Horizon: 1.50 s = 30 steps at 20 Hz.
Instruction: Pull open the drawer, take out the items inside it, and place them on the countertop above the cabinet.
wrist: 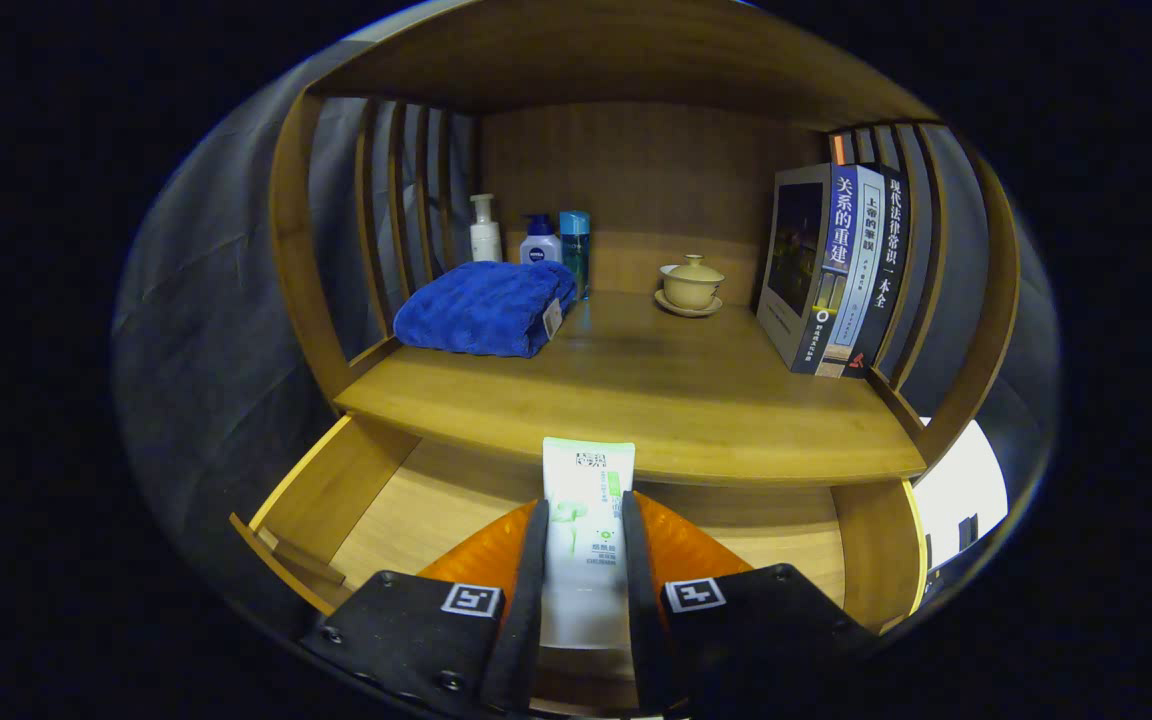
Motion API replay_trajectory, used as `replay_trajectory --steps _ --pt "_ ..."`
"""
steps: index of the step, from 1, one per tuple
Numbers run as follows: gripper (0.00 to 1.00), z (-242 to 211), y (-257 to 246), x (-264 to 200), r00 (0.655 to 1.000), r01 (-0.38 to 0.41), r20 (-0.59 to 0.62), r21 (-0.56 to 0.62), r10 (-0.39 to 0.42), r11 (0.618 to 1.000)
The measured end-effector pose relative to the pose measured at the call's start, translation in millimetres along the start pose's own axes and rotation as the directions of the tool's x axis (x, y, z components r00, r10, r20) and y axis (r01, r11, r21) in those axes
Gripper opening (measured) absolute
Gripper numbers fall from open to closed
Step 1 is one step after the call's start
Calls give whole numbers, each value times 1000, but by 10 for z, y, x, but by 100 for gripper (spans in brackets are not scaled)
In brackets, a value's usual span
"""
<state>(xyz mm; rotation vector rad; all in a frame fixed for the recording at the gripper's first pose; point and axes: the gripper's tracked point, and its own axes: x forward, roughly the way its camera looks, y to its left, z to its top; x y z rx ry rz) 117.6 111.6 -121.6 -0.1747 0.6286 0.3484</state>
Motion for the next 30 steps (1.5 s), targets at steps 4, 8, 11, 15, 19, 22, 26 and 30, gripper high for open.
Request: replay_trajectory --steps 4,8,11,15,19,22,26,30 --pt "46 -92 72 -85 1000 -6 -9 -26 6 1000" --pt "46 -296 152 -84 998 -24 -55 -1 24 1000" --pt "46 -382 87 -10 997 -3 -75 23 5 1000" --pt "46 -453 -28 145 994 31 -105 62 -24 998" --pt "46 -532 -123 331 989 67 -136 111 -51 992" --pt "46 -557 -125 434 987 76 -151 130 -56 989" --pt "46 -542 -126 540 985 86 -159 130 -65 988" --pt "48 -578 -130 595 982 105 -173 127 -82 986"
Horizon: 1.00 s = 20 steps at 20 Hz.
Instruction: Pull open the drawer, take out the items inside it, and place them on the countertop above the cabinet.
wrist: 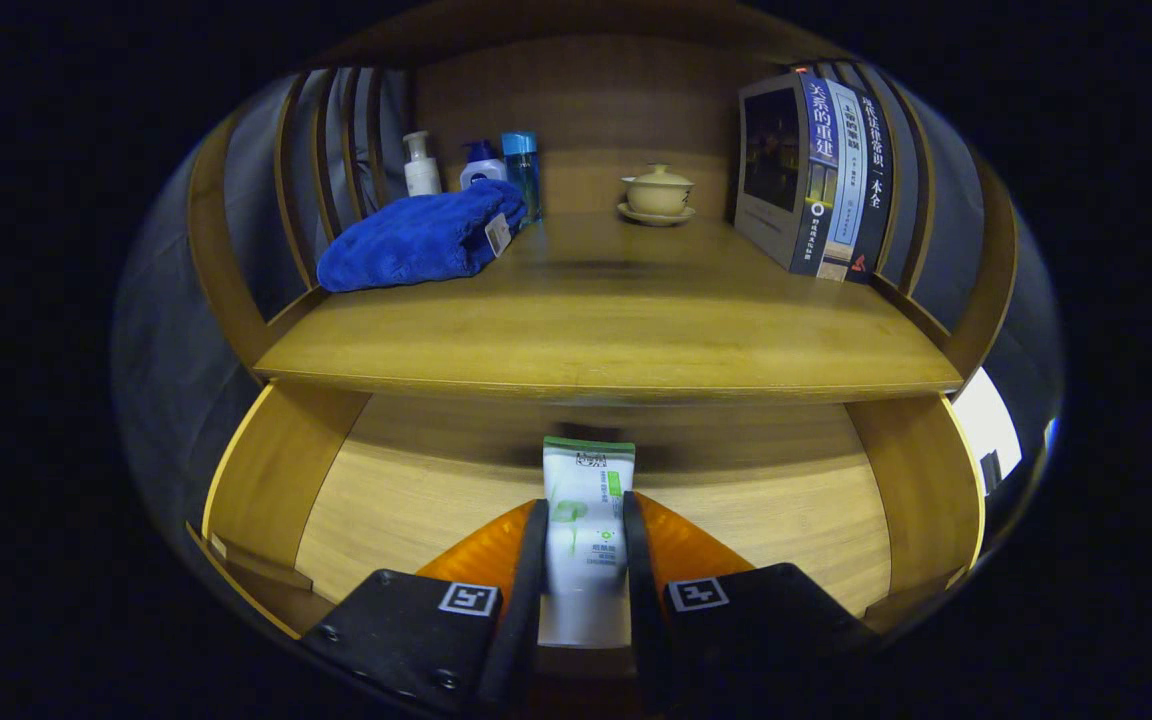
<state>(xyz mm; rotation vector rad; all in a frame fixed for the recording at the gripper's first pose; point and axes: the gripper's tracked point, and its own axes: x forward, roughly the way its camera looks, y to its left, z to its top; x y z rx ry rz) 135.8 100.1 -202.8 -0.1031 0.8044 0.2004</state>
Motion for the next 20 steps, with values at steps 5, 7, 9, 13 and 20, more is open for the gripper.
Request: replay_trajectory --steps 5,7,9,13,20 --pt "56 -6 -34 -36 1000 2 16 46 -3 999" --pt "60 119 -101 -144 997 29 66 12 -30 999" --pt "68 222 -83 -319 992 40 119 -22 -37 999" --pt "93 322 -56 -733 968 62 249 -81 -41 995" --pt "99 -28 -63 -1298 945 40 325 -20 -32 999"
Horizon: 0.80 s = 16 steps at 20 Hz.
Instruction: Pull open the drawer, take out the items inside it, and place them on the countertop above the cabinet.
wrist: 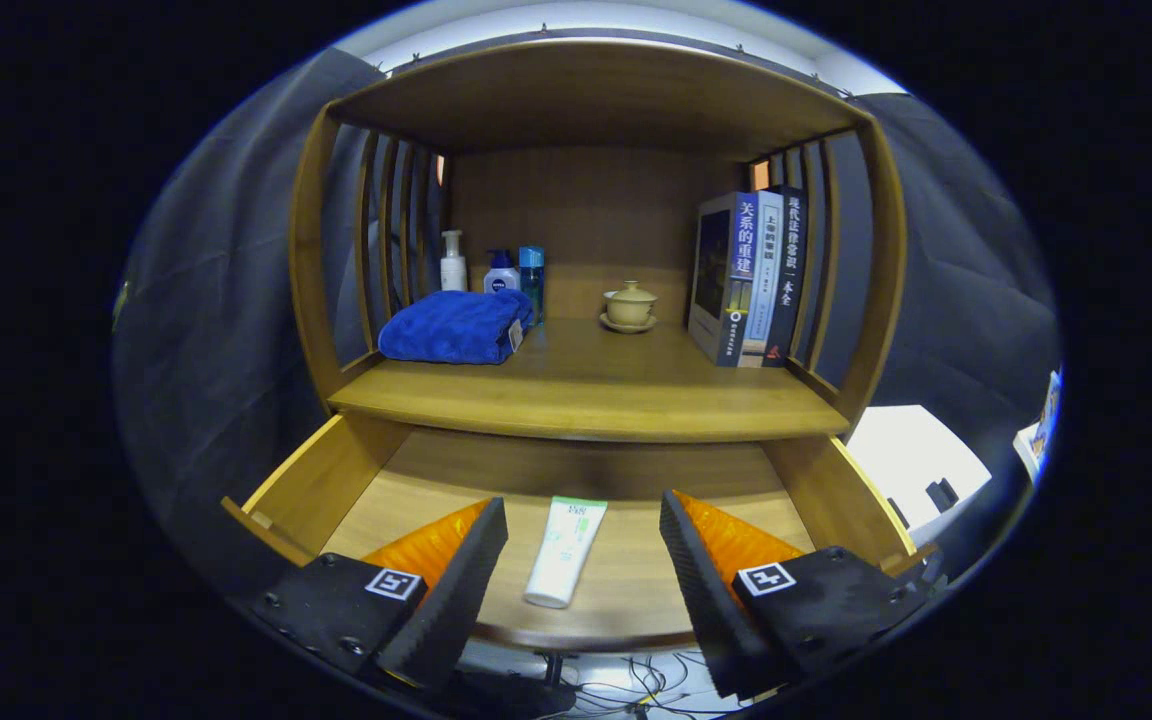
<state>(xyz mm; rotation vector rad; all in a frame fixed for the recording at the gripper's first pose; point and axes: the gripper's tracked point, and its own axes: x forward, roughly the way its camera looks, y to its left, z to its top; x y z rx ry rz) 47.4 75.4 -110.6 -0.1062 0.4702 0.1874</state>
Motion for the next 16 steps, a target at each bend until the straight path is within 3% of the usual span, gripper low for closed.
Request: replay_trajectory --steps 5,9,13,16 --pt "99 -273 -87 -198 1000 18 5 73 -19 997" --pt "100 -233 -151 -162 999 31 11 82 -32 996" --pt "100 -147 -102 297 996 31 -86 -4 -31 1000" --pt "100 -306 120 761 974 -26 -225 -37 17 999"
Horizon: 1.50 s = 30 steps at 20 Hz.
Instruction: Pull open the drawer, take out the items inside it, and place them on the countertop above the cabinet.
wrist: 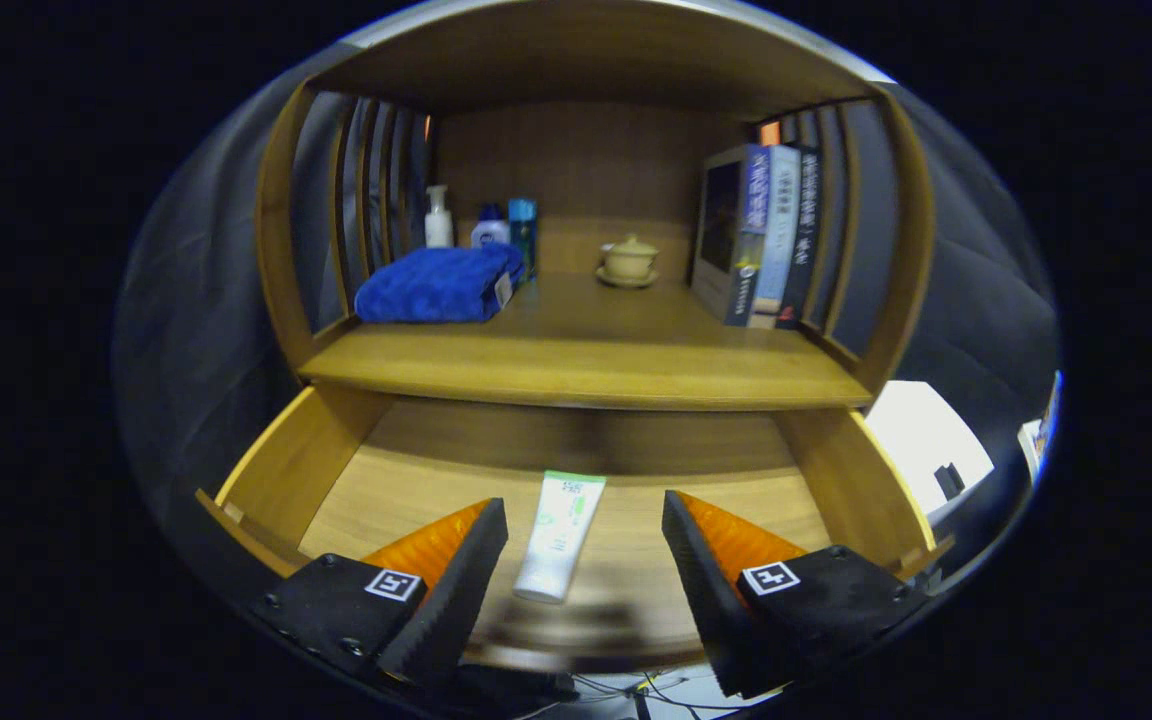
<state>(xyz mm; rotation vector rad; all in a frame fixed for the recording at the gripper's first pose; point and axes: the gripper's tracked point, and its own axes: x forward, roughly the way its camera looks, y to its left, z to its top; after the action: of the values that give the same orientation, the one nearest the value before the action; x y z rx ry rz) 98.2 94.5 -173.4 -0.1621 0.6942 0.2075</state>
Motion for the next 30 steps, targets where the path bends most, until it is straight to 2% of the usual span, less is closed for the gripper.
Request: replay_trajectory --steps 3,5,8,11,13,14,16,18,20,25,30 --pt "100 -154 -74 374 989 25 -148 -41 -30 999" --pt "100 -252 -19 518 973 12 -232 24 -6 1000" --pt "100 -397 40 595 930 -3 -365 103 41 995" --pt "86 -506 23 714 896 11 -444 88 29 996" --pt "76 -685 108 692 852 4 -521 99 48 995" --pt "72 -624 106 732 869 8 -494 79 32 997" --pt "62 -566 110 702 881 9 -472 66 23 998" --pt "53 -516 185 584 890 3 -452 125 54 992" --pt "47 -400 232 402 906 -7 -418 141 66 990" --pt "47 -14 162 -89 948 -23 -312 136 65 990" --pt "47 489 -67 -519 970 -7 -241 77 25 997"
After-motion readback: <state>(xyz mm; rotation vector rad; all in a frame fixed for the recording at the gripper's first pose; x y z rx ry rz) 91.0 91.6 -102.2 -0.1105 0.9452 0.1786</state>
